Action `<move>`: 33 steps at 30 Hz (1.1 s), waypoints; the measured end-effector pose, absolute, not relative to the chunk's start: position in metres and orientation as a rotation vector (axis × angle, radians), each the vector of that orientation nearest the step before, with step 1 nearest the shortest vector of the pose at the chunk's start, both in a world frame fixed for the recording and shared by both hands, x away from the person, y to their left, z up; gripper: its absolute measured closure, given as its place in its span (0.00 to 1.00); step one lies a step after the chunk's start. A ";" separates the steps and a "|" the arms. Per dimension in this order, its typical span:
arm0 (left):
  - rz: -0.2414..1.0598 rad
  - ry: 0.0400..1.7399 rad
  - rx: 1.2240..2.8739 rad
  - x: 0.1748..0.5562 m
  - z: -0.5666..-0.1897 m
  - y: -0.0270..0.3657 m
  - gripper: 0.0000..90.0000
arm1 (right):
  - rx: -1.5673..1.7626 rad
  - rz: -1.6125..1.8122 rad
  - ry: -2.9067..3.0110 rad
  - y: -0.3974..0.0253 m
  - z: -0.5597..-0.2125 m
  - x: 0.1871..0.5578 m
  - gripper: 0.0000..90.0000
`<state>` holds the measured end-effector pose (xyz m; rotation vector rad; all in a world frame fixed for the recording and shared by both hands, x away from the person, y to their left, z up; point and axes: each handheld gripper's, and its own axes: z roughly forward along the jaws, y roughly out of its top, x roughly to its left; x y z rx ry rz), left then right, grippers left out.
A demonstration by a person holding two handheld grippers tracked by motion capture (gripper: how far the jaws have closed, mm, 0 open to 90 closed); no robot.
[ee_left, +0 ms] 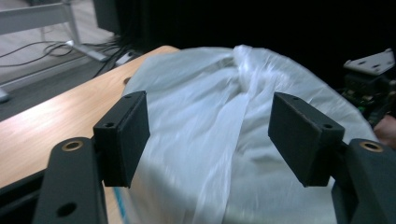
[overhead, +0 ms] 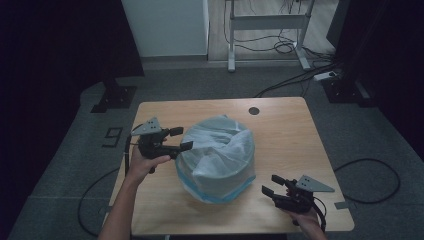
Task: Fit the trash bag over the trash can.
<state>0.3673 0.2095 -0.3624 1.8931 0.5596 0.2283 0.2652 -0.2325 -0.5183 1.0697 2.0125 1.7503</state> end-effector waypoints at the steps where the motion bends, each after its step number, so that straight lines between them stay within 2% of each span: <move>1: 0.220 0.550 1.898 0.370 -0.360 0.207 0.33 | 1.070 1.749 2.015 -0.232 -0.519 0.265 0.37; 14: 0.180 0.487 1.998 0.393 -0.347 0.176 0.37 | 1.064 1.717 2.051 -0.227 -0.522 0.263 0.38; 20: 0.142 0.459 2.184 0.401 -0.352 0.152 0.43 | 1.075 1.711 2.055 -0.227 -0.525 0.262 0.37; 33: 0.176 0.436 2.463 0.410 -0.359 0.116 0.52 | 1.079 1.707 2.064 -0.226 -0.526 0.260 0.38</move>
